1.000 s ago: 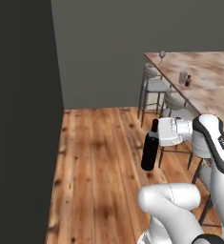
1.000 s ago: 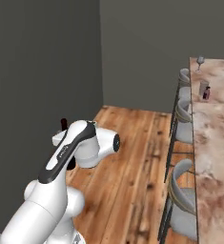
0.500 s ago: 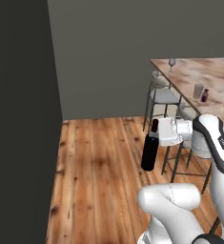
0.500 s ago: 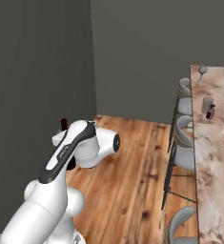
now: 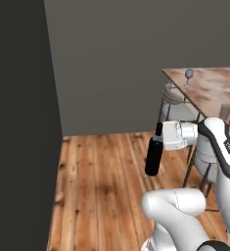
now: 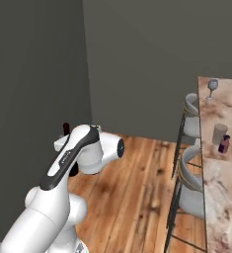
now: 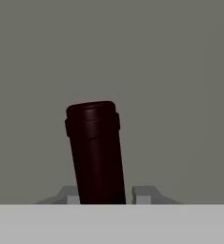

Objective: There is a wine glass and glass cup on the dining counter. Place the wine bottle next to the wine glass and the juice bottle next to the glass cup.

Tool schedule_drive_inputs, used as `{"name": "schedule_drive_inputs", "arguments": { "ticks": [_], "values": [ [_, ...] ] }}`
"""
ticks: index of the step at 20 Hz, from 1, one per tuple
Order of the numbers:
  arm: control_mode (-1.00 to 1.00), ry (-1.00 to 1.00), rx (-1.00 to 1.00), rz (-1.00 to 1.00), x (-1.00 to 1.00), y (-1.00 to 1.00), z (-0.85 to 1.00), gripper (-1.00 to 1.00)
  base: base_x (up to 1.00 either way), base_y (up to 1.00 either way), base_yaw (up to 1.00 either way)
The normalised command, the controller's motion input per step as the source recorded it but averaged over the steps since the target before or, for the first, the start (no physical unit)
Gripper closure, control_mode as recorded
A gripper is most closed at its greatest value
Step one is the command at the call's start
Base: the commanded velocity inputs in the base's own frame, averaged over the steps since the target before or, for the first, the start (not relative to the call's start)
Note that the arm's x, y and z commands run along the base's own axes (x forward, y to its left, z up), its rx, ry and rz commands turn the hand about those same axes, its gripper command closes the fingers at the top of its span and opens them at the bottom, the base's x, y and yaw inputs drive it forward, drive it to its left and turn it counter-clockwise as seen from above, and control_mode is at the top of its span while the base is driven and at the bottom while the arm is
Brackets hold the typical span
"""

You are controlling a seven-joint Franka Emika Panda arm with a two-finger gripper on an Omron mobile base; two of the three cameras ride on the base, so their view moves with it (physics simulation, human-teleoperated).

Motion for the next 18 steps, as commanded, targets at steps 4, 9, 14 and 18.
{"name": "schedule_drive_inputs", "arguments": {
  "ticks": [4, 9, 14, 18],
  "values": [
    [1.0, 0.0, 0.0, 0.0, 0.0, 0.0, 0.0, 1.0, 0.94, 0.06, 0.0],
    [1.0, 0.0, 0.0, 0.0, 0.0, 0.0, 0.0, 1.0, 0.94, 0.06, 0.0],
    [1.0, 0.0, 0.0, 0.0, 0.0, 0.0, 0.0, 1.0, 0.94, 0.06, 0.0],
    [1.0, 0.0, 0.0, 0.0, 0.0, 0.0, 0.0, 1.0, 0.94, 0.08, 0.0]
  ]
}}
